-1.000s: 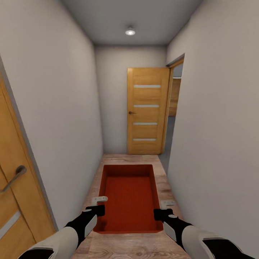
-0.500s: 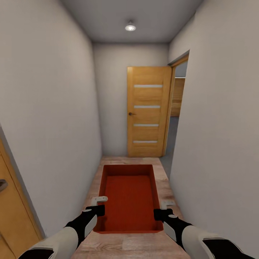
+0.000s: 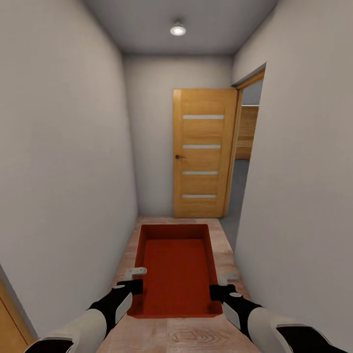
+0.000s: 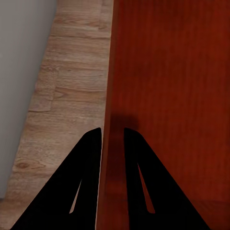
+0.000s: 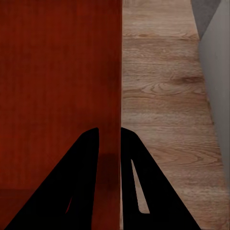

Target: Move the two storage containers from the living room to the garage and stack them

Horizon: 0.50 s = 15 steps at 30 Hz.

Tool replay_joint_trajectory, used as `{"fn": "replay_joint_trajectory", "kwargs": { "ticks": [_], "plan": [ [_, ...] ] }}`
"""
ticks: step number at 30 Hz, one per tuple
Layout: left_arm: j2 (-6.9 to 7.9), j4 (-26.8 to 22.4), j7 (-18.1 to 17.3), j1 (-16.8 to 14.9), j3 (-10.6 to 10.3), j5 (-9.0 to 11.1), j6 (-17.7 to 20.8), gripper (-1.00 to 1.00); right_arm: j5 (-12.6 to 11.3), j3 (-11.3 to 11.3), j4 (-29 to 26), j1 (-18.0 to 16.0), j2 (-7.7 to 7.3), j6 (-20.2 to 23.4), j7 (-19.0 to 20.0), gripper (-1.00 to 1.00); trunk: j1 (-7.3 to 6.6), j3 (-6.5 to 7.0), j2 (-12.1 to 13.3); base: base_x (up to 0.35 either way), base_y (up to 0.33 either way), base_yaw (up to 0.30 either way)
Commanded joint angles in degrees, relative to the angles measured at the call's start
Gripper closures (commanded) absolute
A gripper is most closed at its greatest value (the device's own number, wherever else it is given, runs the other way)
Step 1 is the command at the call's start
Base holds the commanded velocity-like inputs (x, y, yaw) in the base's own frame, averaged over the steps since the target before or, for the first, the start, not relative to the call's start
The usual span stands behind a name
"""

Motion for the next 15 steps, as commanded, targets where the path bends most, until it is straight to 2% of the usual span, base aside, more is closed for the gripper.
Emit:
{"fn": "replay_joint_trajectory", "kwargs": {
  "ticks": [1,15],
  "plan": [
    [1.49,-0.07,0.93,-0.03,2.6,-0.19,0.39,1.0,-0.15,-0.49,0.01,-0.04,-0.38,-0.37,-0.34,1.0,0.05,-0.01,-0.03,0.324,0.0,0.0],
    [1.83,-0.01,0.85,-0.03,2.61,-0.1,0.39,1.0,-0.15,-0.54,0.01,-0.04,-0.45,-0.38,-0.34,1.0,0.05,-0.01,-0.03,0.324,0.0,0.0]
  ]
}}
